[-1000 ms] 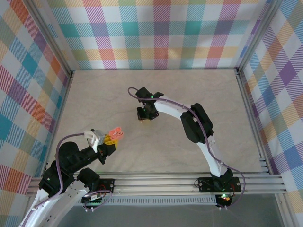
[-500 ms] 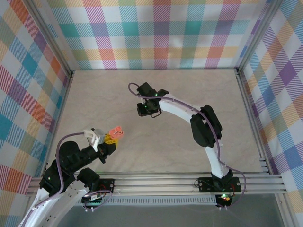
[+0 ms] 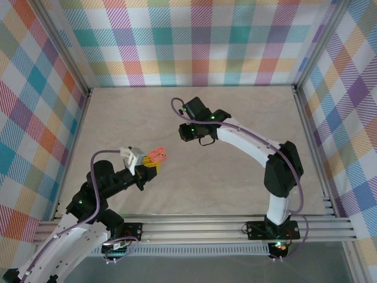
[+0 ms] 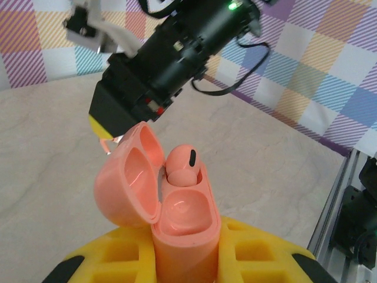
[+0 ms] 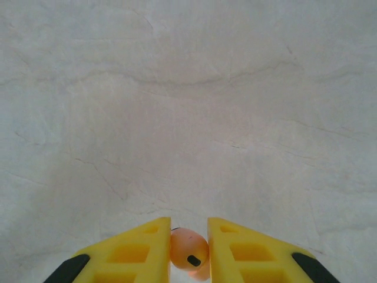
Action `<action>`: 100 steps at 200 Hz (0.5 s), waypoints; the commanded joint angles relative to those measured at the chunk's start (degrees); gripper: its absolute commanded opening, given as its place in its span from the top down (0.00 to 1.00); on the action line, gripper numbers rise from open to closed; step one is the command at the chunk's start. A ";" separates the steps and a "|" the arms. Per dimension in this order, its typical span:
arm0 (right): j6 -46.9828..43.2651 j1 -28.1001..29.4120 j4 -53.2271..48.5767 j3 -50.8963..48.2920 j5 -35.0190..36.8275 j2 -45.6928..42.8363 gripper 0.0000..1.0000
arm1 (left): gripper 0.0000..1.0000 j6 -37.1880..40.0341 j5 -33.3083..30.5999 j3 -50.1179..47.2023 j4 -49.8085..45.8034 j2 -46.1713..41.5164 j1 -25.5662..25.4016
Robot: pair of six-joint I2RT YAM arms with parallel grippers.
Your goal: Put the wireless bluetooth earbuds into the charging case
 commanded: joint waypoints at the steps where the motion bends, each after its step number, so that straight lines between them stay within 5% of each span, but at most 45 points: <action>1: -2.05 -0.37 -0.23 -2.30 1.55 -6.60 0.79 | 0.88 -1.91 2.68 -0.72 10.05 3.66 0.60; 100: -6.44 -0.37 4.31 -11.35 -0.63 -25.41 0.79 | 0.91 -0.36 4.13 -2.02 28.76 17.94 -1.16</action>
